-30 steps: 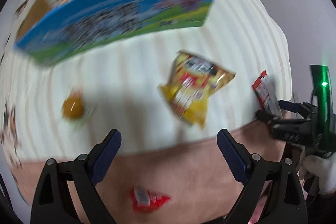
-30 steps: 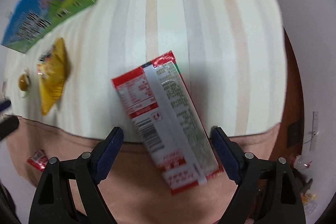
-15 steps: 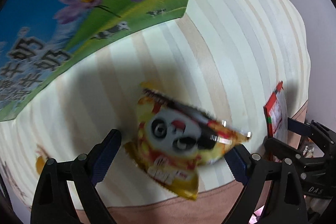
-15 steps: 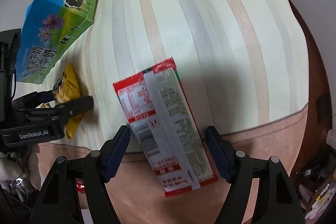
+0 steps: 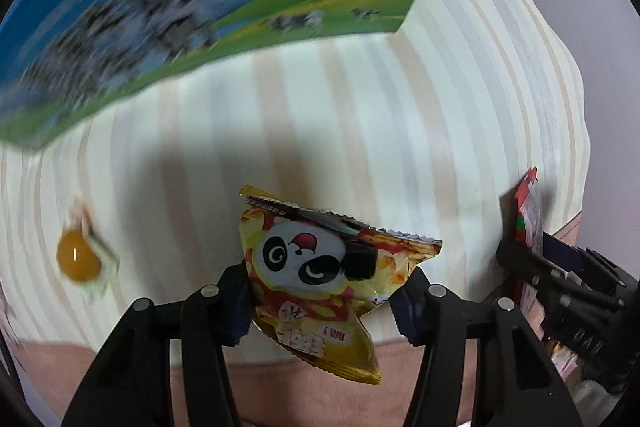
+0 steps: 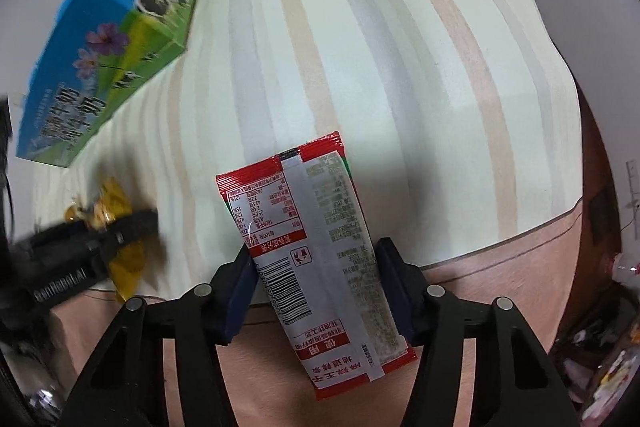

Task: Organize snacks
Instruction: 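Carry both packets into the cardboard box and open both tools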

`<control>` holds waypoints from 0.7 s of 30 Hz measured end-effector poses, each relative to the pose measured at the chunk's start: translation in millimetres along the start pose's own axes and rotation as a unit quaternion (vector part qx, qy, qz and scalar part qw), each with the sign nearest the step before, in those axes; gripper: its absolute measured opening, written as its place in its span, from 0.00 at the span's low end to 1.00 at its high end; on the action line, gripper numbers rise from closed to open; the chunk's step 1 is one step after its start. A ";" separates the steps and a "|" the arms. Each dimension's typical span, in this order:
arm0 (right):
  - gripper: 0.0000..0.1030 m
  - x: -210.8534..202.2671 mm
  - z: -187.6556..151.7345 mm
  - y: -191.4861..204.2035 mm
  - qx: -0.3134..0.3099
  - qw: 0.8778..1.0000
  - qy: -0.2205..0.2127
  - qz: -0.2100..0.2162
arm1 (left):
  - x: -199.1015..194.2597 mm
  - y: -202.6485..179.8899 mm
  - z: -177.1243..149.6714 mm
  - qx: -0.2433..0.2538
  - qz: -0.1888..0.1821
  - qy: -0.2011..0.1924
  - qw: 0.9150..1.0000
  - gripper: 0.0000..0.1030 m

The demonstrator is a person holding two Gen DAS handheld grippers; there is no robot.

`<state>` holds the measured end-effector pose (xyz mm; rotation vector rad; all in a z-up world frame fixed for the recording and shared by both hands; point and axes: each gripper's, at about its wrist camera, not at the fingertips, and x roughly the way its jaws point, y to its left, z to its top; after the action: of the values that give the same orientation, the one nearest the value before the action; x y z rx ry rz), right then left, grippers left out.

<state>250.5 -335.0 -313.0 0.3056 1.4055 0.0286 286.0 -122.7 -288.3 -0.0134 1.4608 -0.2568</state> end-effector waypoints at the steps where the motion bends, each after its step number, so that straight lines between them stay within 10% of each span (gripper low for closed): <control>1: 0.58 -1.9 -2.0 3.4 0.008 1.000 -0.002 0.012 | -1.8 4.2 -4.9 -0.008 -0.001 -0.001 1.000 0.51; 10: 0.56 -32.9 -9.0 35.6 0.025 0.995 -0.021 0.096 | -48.2 45.9 -25.6 -0.067 -0.030 -0.034 0.997 0.51; 21: 0.56 -126.6 46.7 137.6 -0.054 0.979 -0.080 0.178 | -186.0 100.7 42.2 -0.066 -0.049 -0.133 0.988 0.51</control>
<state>296.3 -237.2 -153.4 0.4553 1.1708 0.3657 327.7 2.6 -117.9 -0.2203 1.2111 -0.2281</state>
